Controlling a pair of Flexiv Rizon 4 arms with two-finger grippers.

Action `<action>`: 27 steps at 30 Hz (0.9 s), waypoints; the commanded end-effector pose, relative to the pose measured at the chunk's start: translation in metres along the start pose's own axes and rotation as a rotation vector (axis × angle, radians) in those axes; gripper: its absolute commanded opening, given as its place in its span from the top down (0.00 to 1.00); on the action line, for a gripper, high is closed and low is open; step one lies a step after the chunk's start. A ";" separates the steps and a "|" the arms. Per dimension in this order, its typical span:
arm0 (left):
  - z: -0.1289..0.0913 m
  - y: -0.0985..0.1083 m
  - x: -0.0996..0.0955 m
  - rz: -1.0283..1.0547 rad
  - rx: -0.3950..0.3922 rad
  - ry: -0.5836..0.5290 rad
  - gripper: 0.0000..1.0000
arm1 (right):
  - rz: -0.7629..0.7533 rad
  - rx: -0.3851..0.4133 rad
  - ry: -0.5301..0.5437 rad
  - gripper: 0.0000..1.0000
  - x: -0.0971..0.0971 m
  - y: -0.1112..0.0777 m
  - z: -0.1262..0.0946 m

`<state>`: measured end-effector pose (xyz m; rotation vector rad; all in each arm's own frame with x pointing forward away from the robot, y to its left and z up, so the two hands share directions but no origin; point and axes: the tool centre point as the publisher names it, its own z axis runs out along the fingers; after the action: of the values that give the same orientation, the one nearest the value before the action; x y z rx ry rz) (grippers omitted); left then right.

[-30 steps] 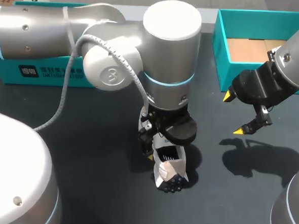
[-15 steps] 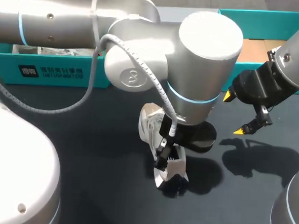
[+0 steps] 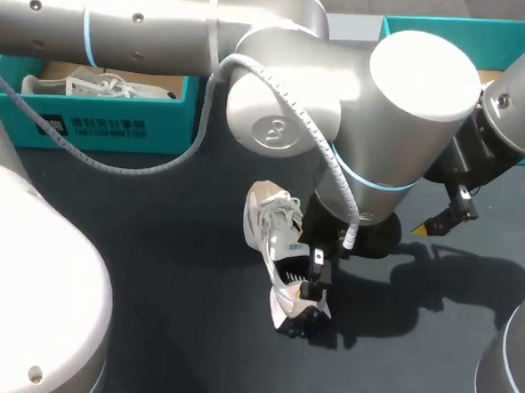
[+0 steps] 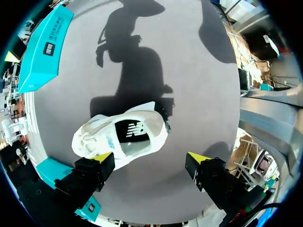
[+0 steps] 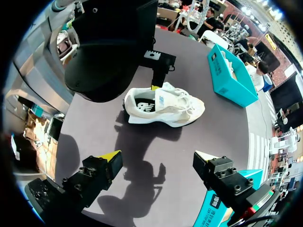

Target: Take the shoe out of the shoebox, open the shoe tongue, remove and reinsert the insole, then place the shoe into the shoebox

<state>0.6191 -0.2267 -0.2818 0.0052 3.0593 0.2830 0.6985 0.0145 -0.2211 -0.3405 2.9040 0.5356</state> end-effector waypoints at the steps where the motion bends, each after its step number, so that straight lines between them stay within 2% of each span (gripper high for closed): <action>1: 0.013 0.007 0.005 -0.133 0.184 -0.069 0.00 | 0.001 0.003 -0.001 0.00 0.000 0.001 0.001; 9: 0.030 0.001 0.006 -0.167 0.202 -0.022 0.00 | 0.001 0.003 -0.001 0.00 0.000 0.001 0.001; 10: 0.033 -0.001 0.006 -0.162 0.186 -0.017 0.01 | 0.001 0.003 -0.001 0.00 0.000 0.001 0.001; 15: 0.048 -0.009 0.007 -0.169 0.187 0.003 0.09 | 0.001 0.003 -0.001 0.00 0.000 0.001 0.001; 16: 0.053 -0.012 0.007 -0.168 0.185 0.010 0.20 | 0.001 0.003 -0.001 0.00 0.000 0.001 0.001; 18: 0.059 -0.017 0.007 -0.169 0.190 0.003 0.25 | 0.001 0.003 -0.001 0.00 0.000 0.001 0.001; 20: 0.063 -0.020 0.010 -0.172 0.193 0.000 0.25 | 0.001 0.003 -0.001 0.00 0.000 0.001 0.001; 22: 0.066 -0.022 0.014 -0.174 0.201 0.003 0.29 | 0.001 0.003 -0.001 0.00 0.000 0.001 0.001; 27: 0.071 -0.022 0.023 -0.188 0.213 0.030 0.27 | 0.001 0.003 -0.001 0.00 0.000 0.001 0.001</action>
<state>0.6019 -0.2340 -0.3515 -0.2702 3.0721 -0.0457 0.6985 0.0145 -0.2211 -0.3405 2.9040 0.5355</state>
